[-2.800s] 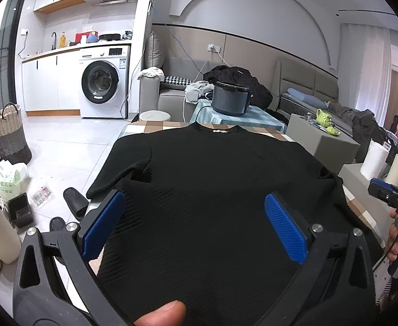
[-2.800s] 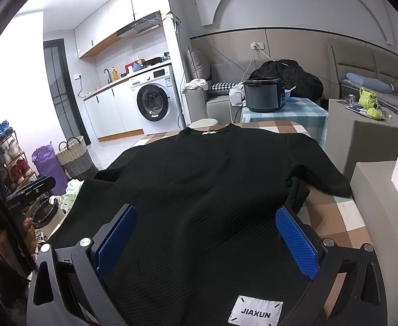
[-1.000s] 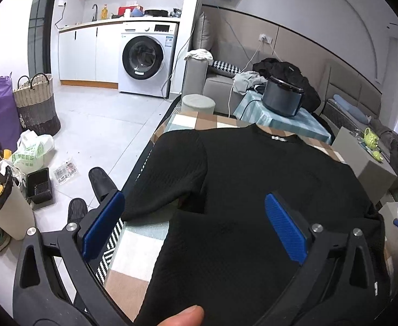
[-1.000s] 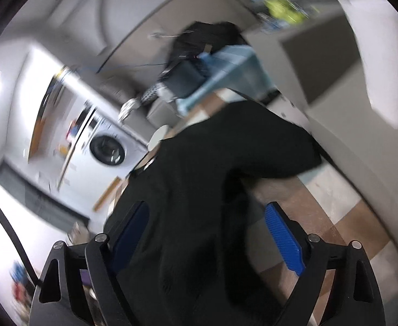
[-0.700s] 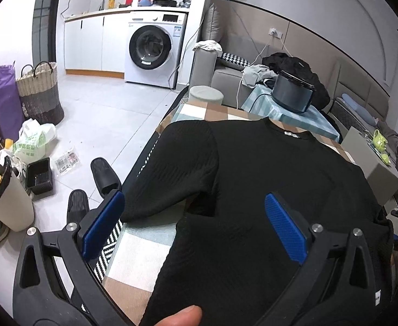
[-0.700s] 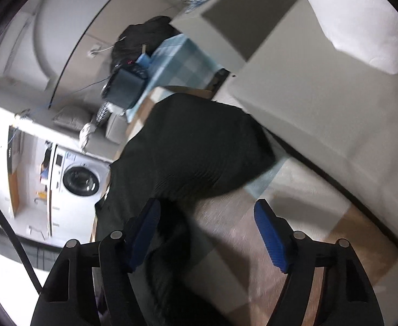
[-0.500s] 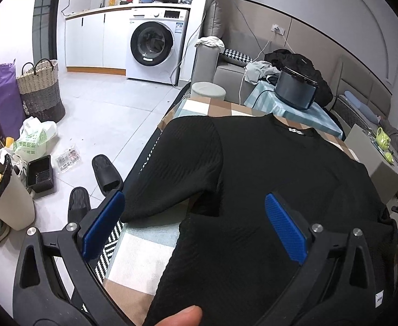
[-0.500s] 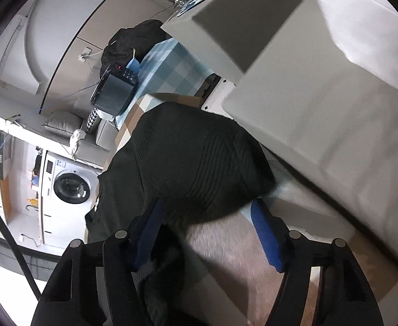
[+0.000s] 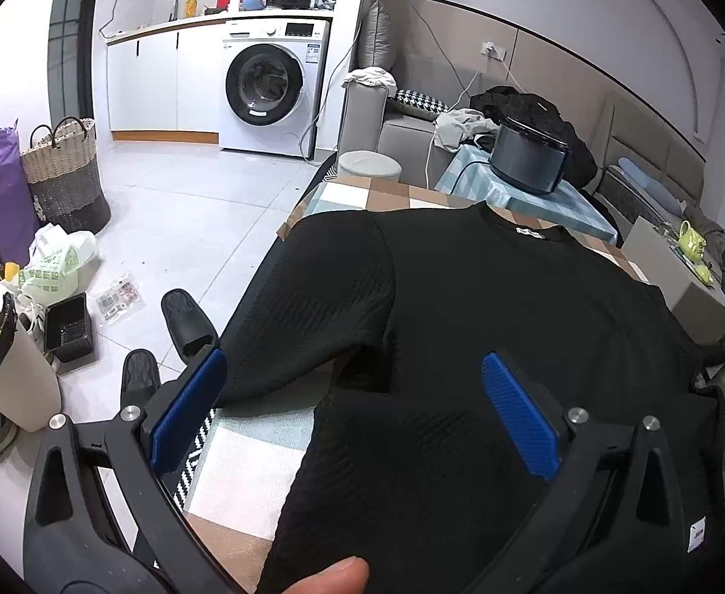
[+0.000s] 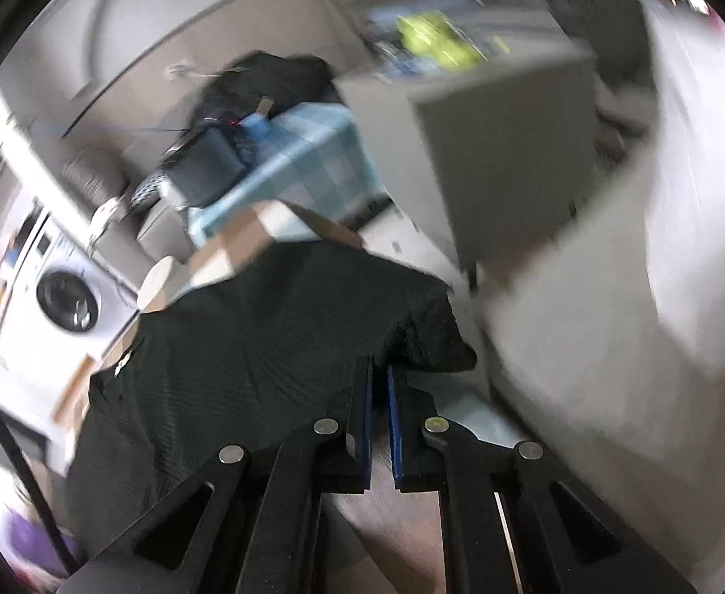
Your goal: Fold small clothes
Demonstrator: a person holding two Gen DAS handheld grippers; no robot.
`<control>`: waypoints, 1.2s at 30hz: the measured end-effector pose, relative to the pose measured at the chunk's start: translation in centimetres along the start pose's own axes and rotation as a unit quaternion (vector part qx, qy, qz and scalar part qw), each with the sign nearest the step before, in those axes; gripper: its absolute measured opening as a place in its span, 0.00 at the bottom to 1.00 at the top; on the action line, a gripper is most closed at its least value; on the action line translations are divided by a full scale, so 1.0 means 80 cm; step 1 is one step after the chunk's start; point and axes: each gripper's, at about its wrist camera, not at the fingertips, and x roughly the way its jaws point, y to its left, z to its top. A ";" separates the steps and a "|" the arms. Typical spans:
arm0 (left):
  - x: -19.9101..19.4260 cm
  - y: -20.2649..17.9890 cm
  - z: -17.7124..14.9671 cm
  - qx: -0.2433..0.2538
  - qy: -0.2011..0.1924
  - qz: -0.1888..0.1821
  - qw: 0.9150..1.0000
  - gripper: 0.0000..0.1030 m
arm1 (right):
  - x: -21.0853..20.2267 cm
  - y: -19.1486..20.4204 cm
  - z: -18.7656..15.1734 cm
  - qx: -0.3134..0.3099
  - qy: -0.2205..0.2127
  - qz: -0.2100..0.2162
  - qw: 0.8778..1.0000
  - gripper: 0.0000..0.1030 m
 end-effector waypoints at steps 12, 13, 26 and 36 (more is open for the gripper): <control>-0.006 0.017 -0.004 -0.013 0.007 0.013 1.000 1.00 | 0.006 0.183 -0.081 -0.324 0.105 0.177 0.923 0.07; -0.006 0.019 -0.005 -0.016 0.008 0.014 1.000 1.00 | 0.006 0.179 -0.086 -0.329 0.108 0.178 0.921 0.09; -0.002 0.021 -0.008 -0.020 0.011 0.010 1.000 1.00 | 0.040 0.094 -0.022 -0.130 0.147 0.175 0.965 0.40; 0.007 0.021 -0.007 -0.028 0.014 0.008 0.999 1.00 | 0.107 0.096 -0.012 -0.011 0.216 0.171 0.961 0.40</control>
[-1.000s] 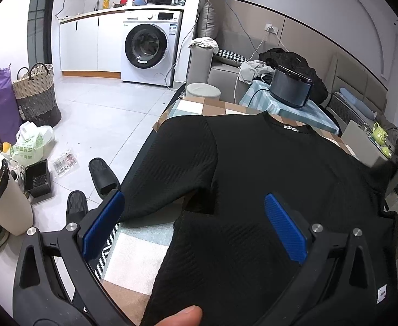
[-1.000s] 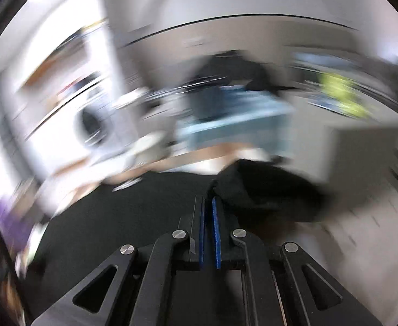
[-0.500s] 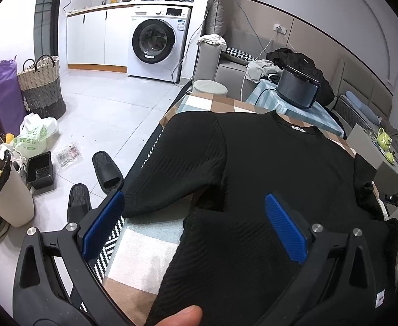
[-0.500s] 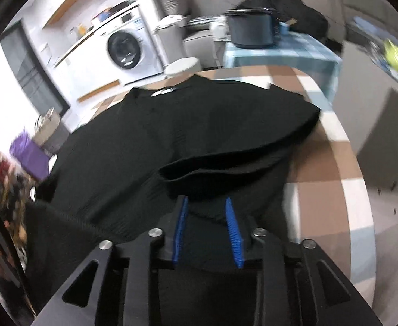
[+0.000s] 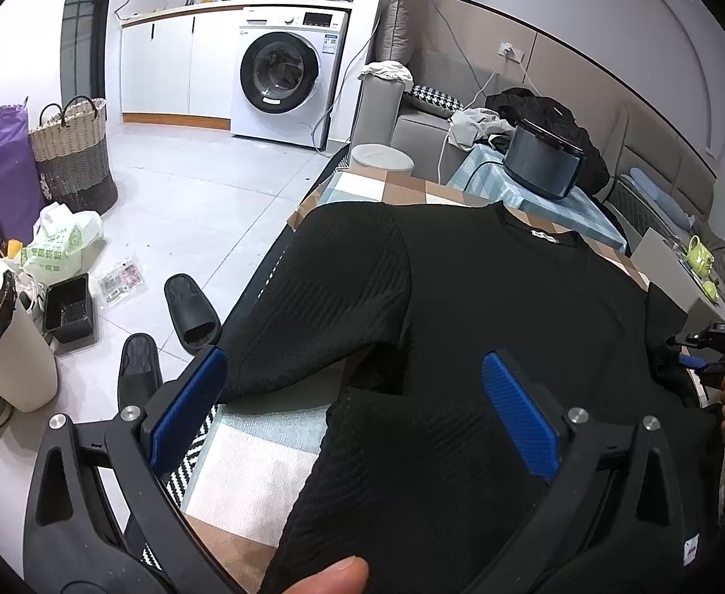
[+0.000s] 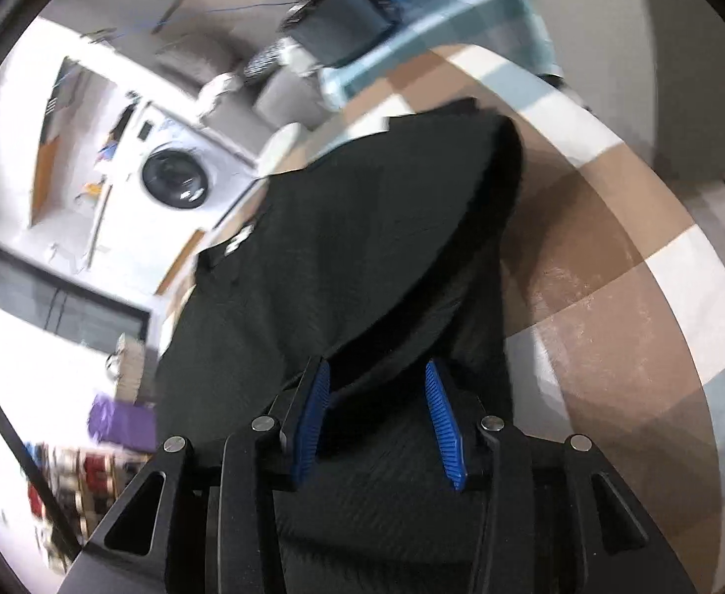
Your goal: Fold small clothes
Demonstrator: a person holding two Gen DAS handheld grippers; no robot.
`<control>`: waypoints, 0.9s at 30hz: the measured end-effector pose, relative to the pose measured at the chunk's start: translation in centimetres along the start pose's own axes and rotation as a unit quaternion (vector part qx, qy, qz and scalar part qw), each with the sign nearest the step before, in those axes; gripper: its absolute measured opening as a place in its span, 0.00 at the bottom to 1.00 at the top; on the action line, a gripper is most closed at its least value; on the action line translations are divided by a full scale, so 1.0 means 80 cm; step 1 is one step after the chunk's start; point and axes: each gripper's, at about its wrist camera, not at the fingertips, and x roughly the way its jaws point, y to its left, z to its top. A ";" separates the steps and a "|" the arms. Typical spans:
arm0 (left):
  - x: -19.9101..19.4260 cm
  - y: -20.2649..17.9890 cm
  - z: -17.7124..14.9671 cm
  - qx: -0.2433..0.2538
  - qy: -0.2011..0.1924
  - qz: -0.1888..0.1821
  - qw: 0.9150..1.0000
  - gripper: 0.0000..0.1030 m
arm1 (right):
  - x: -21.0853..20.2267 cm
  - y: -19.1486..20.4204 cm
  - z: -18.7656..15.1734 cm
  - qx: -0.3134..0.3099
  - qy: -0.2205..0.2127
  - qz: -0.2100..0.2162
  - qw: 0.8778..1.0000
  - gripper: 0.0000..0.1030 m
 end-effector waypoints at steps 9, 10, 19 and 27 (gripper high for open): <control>0.004 0.006 0.004 0.000 -0.002 0.001 1.000 1.00 | 0.014 0.111 0.004 -0.184 -0.012 0.075 0.980 0.15; 0.003 0.006 0.004 0.000 -0.004 0.000 1.000 1.00 | 0.010 0.123 -0.004 -0.213 -0.011 0.082 0.974 0.22; -0.001 0.009 0.004 -0.004 -0.002 0.004 1.000 1.00 | -0.038 0.043 -0.053 -0.202 -0.023 -0.111 0.973 0.34; 0.003 0.014 0.007 -0.015 0.009 0.014 1.000 1.00 | -0.027 -0.001 -0.078 -0.216 -0.007 -0.162 0.963 0.35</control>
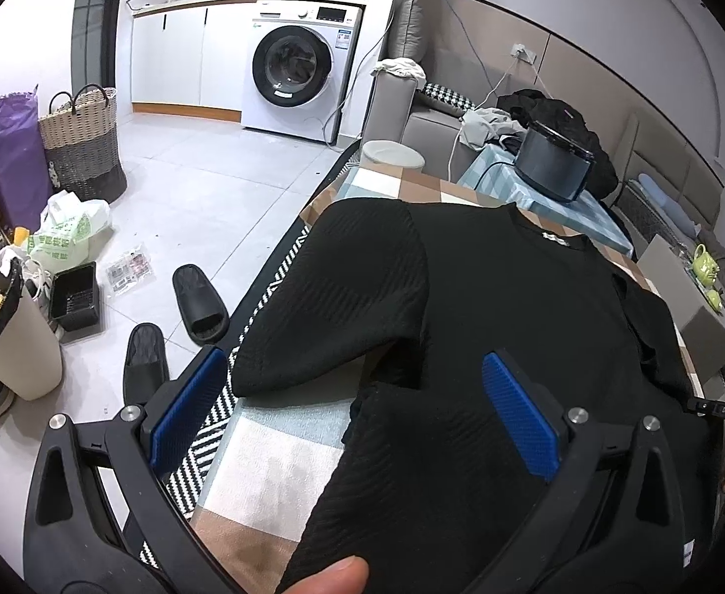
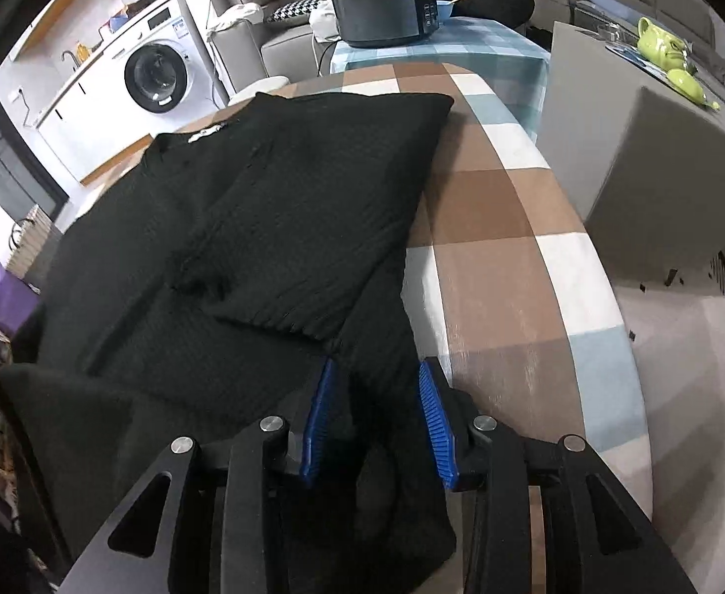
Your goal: Fold small clothes
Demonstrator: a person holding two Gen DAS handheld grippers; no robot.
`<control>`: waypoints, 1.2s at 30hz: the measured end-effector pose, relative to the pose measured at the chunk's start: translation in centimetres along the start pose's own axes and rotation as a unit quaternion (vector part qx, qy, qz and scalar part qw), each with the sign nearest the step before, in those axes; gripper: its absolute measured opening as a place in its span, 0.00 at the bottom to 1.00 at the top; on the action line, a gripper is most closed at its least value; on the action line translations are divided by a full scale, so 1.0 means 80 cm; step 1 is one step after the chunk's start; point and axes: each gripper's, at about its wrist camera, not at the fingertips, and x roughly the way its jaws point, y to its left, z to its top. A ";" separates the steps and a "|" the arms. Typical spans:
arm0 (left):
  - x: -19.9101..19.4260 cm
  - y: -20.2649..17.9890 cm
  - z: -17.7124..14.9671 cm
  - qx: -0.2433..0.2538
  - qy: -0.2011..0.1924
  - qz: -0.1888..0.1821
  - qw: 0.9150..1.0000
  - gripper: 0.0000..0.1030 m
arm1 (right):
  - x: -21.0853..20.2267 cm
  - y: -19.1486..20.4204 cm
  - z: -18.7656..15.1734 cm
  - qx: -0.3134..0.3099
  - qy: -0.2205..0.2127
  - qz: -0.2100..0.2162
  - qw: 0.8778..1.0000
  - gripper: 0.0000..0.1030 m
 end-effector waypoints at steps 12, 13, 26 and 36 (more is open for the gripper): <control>0.008 0.038 -0.005 -0.044 0.028 0.024 0.998 0.99 | -0.025 -0.025 -0.019 0.038 -0.031 -0.008 0.999 0.13; 0.010 0.045 -0.005 -0.058 0.031 0.024 0.998 0.99 | -0.030 -0.023 -0.020 0.038 -0.034 -0.005 0.999 0.16; 0.052 0.135 -0.018 -0.237 0.099 -0.082 0.963 0.99 | -0.110 0.013 -0.044 0.058 -0.110 0.087 0.988 0.40; 0.100 0.137 -0.032 -0.296 0.126 -0.147 0.935 0.73 | -0.095 0.021 -0.054 0.063 -0.093 0.097 0.989 0.40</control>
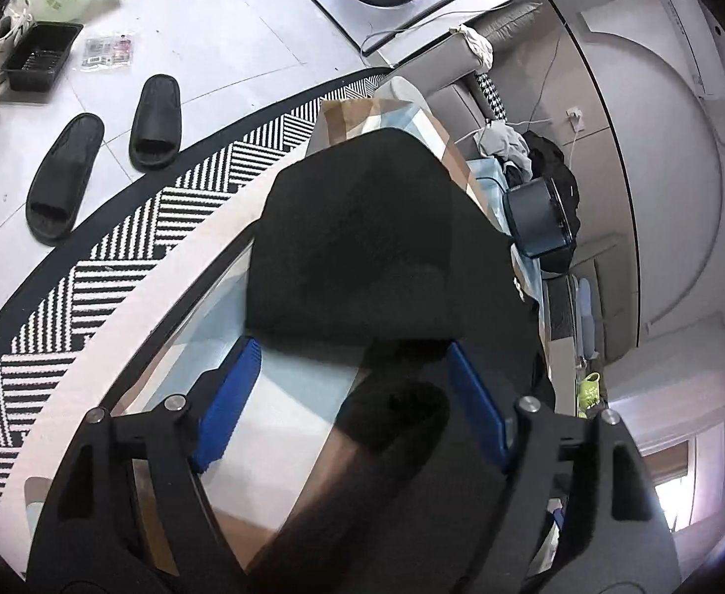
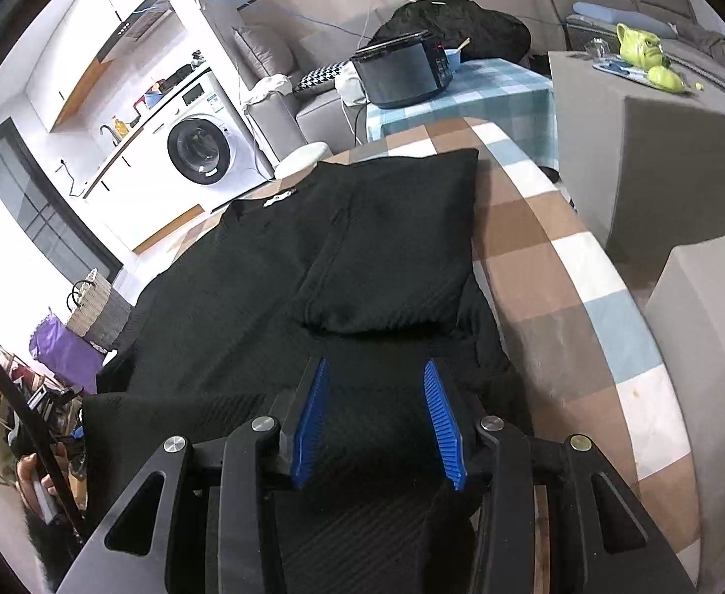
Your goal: Fold small clothes
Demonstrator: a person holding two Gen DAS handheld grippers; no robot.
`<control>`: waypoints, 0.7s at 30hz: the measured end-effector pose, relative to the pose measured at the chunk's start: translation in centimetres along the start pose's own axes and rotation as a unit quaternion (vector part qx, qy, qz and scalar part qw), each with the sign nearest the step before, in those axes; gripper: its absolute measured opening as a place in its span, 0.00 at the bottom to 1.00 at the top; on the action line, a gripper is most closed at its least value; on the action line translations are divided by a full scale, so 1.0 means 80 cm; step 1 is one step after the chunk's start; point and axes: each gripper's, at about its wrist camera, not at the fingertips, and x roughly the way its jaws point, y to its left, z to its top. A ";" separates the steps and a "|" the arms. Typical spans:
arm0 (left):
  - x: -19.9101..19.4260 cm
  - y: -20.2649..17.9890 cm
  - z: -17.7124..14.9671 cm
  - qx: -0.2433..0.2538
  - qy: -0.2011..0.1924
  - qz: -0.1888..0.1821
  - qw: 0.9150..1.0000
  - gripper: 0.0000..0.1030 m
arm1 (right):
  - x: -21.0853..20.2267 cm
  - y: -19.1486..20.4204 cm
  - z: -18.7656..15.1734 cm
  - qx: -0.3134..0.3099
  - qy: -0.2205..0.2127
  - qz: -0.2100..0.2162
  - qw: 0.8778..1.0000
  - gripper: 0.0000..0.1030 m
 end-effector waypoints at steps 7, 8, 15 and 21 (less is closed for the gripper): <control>0.038 -0.022 0.019 0.015 -0.014 0.042 0.999 0.46 | 0.002 -0.001 0.000 0.004 -0.001 0.003 1.000 0.40; 0.044 -0.026 0.023 0.019 -0.014 0.051 0.998 0.37 | 0.001 0.000 -0.001 0.005 -0.001 0.004 1.000 0.40; 0.056 -0.076 0.035 0.102 -0.093 0.129 0.982 0.02 | 0.002 0.003 -0.007 0.011 0.000 0.003 1.000 0.40; 0.055 -0.206 0.025 0.278 -0.164 0.130 0.938 0.02 | 0.001 -0.002 -0.018 0.021 0.004 0.005 1.000 0.40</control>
